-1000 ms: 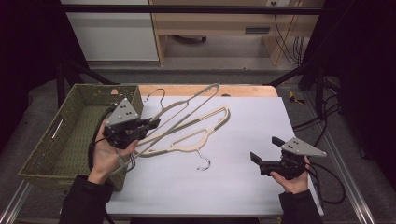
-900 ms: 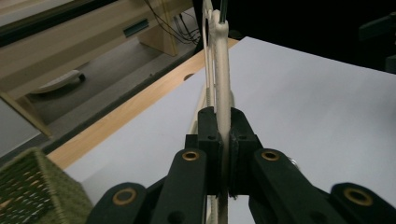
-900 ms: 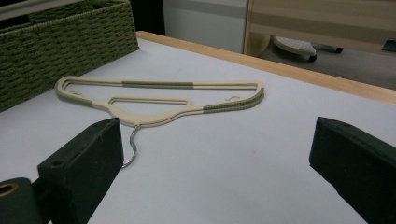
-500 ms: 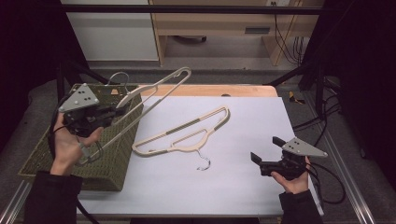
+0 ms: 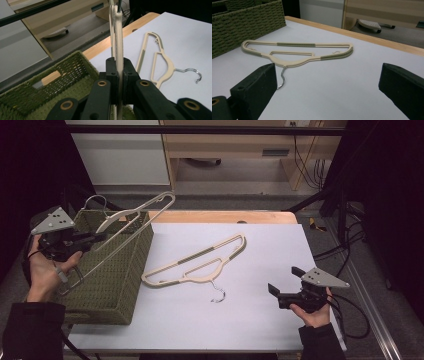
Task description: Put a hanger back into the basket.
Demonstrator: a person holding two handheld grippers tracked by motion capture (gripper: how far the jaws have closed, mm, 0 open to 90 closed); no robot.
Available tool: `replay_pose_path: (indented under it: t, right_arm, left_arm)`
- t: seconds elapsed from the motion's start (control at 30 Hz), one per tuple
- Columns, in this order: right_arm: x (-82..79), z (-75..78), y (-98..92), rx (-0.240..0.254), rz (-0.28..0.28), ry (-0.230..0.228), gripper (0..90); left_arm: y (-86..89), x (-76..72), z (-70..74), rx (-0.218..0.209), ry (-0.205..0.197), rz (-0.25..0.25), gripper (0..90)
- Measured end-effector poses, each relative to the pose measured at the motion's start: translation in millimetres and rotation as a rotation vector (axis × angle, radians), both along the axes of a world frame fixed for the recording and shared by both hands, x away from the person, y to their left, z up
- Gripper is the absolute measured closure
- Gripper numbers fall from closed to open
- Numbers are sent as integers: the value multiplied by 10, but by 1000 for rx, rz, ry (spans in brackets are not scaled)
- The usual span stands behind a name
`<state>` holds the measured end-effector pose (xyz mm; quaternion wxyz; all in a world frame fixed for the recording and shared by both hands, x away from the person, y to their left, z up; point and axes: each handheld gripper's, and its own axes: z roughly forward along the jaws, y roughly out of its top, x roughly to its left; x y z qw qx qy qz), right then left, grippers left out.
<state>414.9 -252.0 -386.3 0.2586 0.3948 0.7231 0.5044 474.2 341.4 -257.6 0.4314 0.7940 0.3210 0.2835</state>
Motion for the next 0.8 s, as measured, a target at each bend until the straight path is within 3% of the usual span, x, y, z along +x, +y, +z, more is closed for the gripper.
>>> replay_pose_path:
  t: [0.43,0.53,0.8]
  right_arm:
    - [11,-13,16,-8,0,7,23]
    - [15,-18,18,-11,0,7,23]
    - [17,-19,17,-10,0,8,24]
  left_arm:
    - [420,76,-242,49,32,67,862]
    - [480,101,-297,44,18,79,861]
    - [563,151,-439,74,42,103,861]
